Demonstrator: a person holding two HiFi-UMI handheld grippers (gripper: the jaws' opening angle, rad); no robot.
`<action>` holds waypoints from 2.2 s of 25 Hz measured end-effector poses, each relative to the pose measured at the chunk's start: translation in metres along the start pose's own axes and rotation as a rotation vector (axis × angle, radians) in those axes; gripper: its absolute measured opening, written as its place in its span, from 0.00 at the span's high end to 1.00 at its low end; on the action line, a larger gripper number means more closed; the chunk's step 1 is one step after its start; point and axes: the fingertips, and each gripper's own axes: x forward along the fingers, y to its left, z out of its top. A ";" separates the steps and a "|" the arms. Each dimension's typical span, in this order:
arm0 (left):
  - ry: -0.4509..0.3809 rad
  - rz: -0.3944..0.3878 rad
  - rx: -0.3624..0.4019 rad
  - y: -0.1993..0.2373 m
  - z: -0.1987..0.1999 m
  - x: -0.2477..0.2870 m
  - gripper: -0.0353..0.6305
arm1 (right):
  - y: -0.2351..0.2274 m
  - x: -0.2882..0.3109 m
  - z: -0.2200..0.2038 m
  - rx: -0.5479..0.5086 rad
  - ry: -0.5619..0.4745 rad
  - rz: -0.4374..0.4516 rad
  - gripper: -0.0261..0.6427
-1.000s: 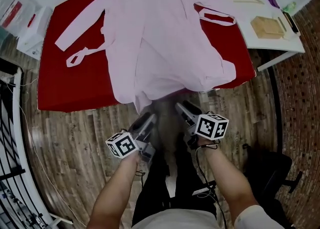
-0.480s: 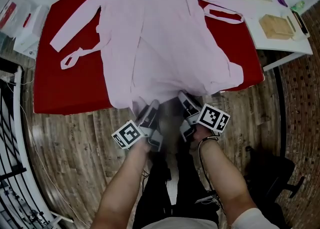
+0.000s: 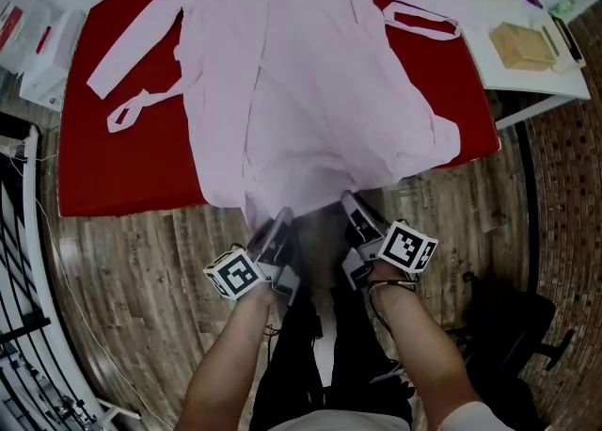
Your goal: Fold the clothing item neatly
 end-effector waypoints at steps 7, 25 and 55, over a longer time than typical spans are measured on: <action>0.101 0.058 0.022 0.024 -0.023 -0.019 0.93 | -0.027 -0.021 -0.046 0.004 0.075 -0.078 0.93; 0.188 0.111 -0.069 0.044 -0.082 -0.050 0.93 | -0.056 -0.070 -0.093 0.042 0.160 -0.155 0.93; 0.202 0.421 0.445 0.102 -0.021 -0.094 0.70 | 0.037 -0.001 -0.073 -0.328 0.307 0.008 0.83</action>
